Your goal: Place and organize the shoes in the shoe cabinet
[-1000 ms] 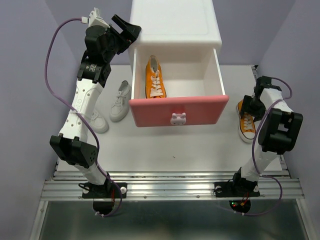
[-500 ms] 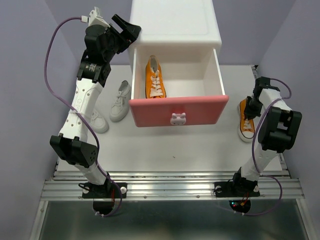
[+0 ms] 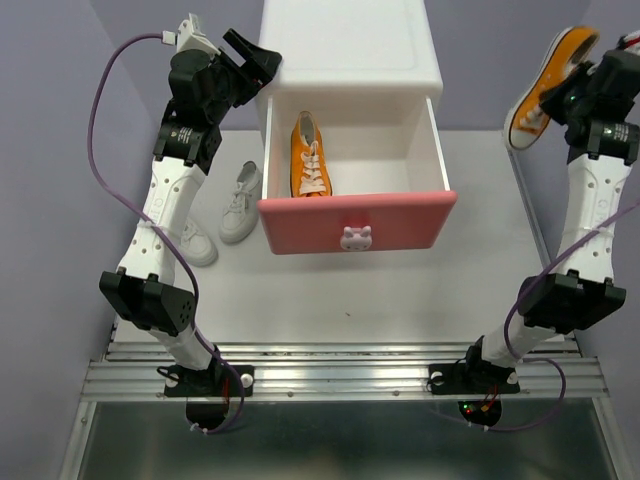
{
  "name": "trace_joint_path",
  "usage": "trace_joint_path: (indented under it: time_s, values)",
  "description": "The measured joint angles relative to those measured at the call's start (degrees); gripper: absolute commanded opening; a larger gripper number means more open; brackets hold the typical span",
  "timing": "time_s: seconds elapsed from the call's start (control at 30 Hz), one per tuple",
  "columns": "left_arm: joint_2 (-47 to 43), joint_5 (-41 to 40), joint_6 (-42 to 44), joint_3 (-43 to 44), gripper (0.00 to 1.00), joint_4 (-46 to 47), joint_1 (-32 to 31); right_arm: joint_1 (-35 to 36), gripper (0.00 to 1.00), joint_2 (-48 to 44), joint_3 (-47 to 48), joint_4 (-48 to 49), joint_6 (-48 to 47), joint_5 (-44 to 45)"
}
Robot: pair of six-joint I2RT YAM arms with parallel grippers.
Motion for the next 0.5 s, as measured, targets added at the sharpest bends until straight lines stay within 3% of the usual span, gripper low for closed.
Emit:
trace_joint_path:
  time_s: [0.13,0.33,0.5]
  values:
    - [0.11,0.02,0.11,0.24,0.9,-0.15,-0.02,-0.26,0.01,-0.33,11.43,9.53,10.6,-8.63]
    - [0.46,0.09,0.24,0.81,0.89,-0.52,-0.02,0.74,0.01,0.11,12.57,34.64,36.35,-22.16]
    - [0.81,0.31,0.13,1.18,0.89,-0.63,-0.02,10.14,0.01,11.15,28.46,41.48,47.34,-26.23]
